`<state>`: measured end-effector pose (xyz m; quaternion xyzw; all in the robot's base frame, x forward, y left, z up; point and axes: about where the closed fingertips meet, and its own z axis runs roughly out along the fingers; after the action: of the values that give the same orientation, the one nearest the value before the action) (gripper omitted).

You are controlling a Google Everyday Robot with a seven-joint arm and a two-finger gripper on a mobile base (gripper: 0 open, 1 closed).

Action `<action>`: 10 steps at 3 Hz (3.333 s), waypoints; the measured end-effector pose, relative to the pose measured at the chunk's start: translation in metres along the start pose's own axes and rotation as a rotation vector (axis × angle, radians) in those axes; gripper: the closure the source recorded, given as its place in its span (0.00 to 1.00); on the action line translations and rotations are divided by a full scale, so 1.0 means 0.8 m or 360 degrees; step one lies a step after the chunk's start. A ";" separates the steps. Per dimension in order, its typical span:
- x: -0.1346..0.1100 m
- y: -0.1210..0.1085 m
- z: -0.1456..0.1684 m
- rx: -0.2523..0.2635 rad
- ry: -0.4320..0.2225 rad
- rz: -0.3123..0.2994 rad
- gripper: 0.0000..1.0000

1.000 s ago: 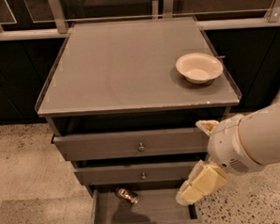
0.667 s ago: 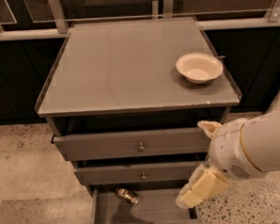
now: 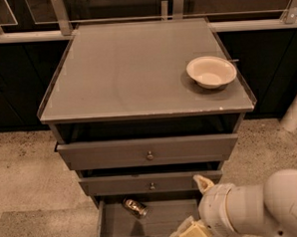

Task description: Pick orange can from bottom drawer and place on counter

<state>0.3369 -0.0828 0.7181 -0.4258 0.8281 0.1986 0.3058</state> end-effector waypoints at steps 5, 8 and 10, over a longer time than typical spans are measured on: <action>0.061 -0.095 0.157 0.0250 -0.0421 0.0308 0.00; 0.099 -0.099 0.210 0.0263 -0.0417 0.0420 0.00; 0.146 -0.096 0.369 0.0161 -0.0260 0.0546 0.00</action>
Offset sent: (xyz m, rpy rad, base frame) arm 0.0129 0.0108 -0.0542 0.0596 0.0375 -0.0493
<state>0.4475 -0.0201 0.4174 -0.2450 0.8699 0.2397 0.3546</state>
